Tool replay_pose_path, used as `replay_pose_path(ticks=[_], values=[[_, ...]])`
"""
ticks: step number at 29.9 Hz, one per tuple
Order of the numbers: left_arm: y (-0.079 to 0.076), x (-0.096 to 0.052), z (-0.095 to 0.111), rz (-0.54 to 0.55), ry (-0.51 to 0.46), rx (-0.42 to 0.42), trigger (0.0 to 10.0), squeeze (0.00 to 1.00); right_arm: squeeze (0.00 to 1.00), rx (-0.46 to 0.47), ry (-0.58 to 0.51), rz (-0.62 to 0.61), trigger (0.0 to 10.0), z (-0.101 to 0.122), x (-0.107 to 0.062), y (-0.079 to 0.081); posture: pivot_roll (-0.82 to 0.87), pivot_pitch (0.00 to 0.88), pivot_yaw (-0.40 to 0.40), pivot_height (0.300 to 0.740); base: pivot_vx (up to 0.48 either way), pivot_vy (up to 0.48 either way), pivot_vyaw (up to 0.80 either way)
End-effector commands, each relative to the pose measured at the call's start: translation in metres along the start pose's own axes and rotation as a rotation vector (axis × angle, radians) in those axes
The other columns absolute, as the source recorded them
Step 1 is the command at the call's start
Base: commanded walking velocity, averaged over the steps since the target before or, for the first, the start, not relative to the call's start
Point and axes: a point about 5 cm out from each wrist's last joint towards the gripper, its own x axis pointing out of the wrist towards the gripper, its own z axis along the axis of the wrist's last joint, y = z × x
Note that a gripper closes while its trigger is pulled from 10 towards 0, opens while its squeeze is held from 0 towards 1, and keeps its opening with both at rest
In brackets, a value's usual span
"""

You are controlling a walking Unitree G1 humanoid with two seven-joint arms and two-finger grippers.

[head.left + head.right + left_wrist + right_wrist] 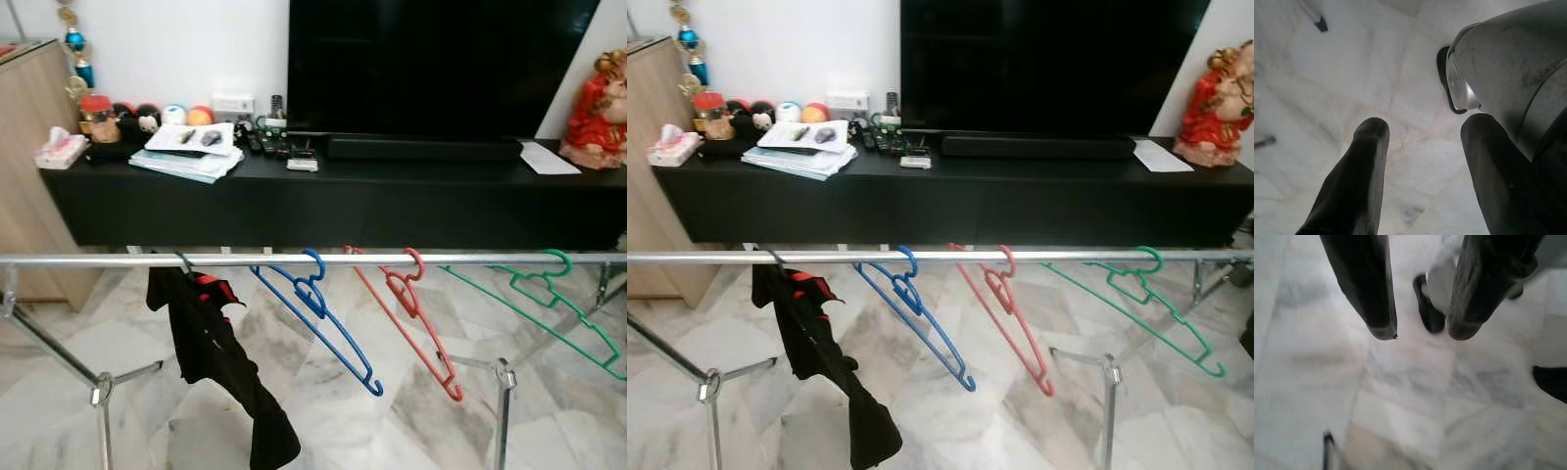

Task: Hang hanger

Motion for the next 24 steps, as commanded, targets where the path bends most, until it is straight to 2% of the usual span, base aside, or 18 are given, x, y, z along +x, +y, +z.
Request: replay_pose_path(ticks=[1,9,18,24], values=[[-0.0132,0.0011,0.0105,-0.041,-0.047,-0.003,10.0,0.0,0.0,-0.006,-0.018,0.003,10.0,0.0053,0.0,-0.0027,0.02,0.0,-0.048,0.74,0.0,0.0,-0.73],[-0.0137,0.0011,0.0104,-0.044,-0.046,-0.018,10.0,0.0,0.0,-0.017,-0.013,0.002,10.0,0.0052,-0.0005,-0.0048,0.01,0.0,-0.052,0.74,0.0,0.0,-0.73],[-0.0136,0.001,0.01,-0.047,-0.043,0.01,10.0,0.0,0.0,-0.022,-0.009,0.008,10.0,0.0036,-0.0004,-0.0034,0.02,0.0,-0.05,0.74,0.0,0.0,-0.73],[-0.0127,0.001,0.0099,-0.046,-0.043,0.019,10.0,0.0,0.0,-0.035,-0.005,0.015,10.0,0.0031,-0.0003,-0.0024,0.02,0.0,-0.047,0.74,0.0,-0.277,-0.73]])
